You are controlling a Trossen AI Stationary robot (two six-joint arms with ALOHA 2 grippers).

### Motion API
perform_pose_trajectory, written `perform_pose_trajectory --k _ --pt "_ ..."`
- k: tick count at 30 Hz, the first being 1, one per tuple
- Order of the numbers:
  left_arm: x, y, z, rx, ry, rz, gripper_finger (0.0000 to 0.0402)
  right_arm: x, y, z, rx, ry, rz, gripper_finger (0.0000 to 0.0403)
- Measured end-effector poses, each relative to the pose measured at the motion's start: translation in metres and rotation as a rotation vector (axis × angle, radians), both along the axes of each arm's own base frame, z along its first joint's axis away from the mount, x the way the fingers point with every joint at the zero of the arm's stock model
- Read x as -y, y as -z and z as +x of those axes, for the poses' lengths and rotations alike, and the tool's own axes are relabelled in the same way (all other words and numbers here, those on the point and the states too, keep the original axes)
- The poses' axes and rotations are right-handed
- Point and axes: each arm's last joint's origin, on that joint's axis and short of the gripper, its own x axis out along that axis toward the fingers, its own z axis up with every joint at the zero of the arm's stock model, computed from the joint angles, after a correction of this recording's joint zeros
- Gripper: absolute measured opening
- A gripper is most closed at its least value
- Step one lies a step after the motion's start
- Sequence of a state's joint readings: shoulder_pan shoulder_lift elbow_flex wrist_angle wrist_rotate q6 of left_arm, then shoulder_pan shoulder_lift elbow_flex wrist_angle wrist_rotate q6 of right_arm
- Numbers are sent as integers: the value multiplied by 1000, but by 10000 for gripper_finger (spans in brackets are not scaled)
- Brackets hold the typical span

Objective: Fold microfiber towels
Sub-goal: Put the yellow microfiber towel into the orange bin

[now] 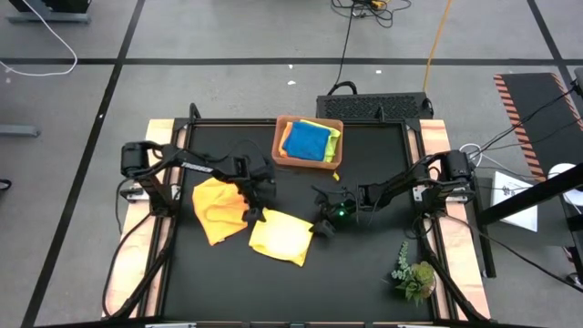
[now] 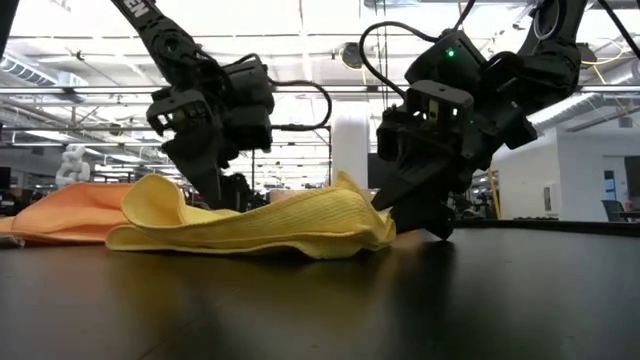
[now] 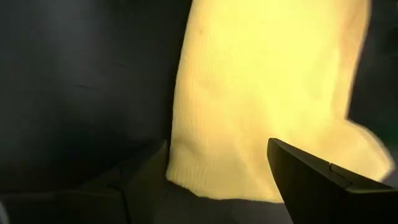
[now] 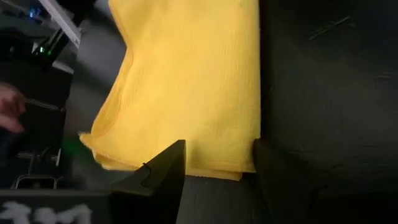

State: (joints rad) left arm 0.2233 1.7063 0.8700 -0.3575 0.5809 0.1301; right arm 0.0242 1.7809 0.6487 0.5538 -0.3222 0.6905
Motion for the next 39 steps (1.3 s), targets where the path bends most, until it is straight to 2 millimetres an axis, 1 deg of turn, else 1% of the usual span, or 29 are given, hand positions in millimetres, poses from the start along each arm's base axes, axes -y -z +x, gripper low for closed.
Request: perform_pose_trajectory --k 2,6,9,11,13,16,18,19,20,22,23,27,28,31,32,33,35,37,39 --pt "3 3 -2 -43 -4 19 278 -1 0 -1 0 -33 -4 182" --pt "7 6 0 -58 3 35 274 -1 1 -1 -3 -52 8 173" --pt "12 8 2 -53 19 62 252 -3 1 -2 -8 -64 2 163" --pt "16 8 4 -30 43 105 221 -5 2 -3 -8 -90 -23 153" --pt "19 9 7 -1 67 130 178 -7 3 -3 -4 -111 -42 142" --pt "21 9 9 36 98 135 99 -9 3 -3 4 -125 -72 118" --pt "22 9 9 45 116 135 42 -11 3 -3 8 -122 -99 93" --pt "22 9 10 53 118 137 22 -11 2 -4 12 -125 -106 78" --pt "21 9 10 60 117 140 14 -11 1 -4 16 -129 -111 60" --pt "20 5 10 73 113 164 13 -11 -3 -6 20 -133 -112 22" --pt "20 3 11 80 110 184 13 -11 -7 -7 26 -139 -121 12" --pt "18 -16 15 111 77 259 6 -9 -33 -13 80 -134 -189 7" --pt "16 -24 21 149 65 290 7 -8 -39 -16 77 -128 -217 5" --pt "13 -47 25 202 46 405 6 -4 -57 -26 82 -90 -303 3" --pt "11 -58 30 245 25 461 5 -2 -65 -30 89 -72 -334 3" --pt "9 -68 33 281 2 509 5 1 -72 -34 95 -51 -367 2" --pt "4 -83 34 297 -46 599 7 7 -85 -39 127 14 -436 2" --pt "-3 -102 42 367 -118 685 9 14 -95 -48 119 78 -509 1" --pt "-10 -111 41 352 -158 744 7 22 -106 -51 154 161 -578 1"
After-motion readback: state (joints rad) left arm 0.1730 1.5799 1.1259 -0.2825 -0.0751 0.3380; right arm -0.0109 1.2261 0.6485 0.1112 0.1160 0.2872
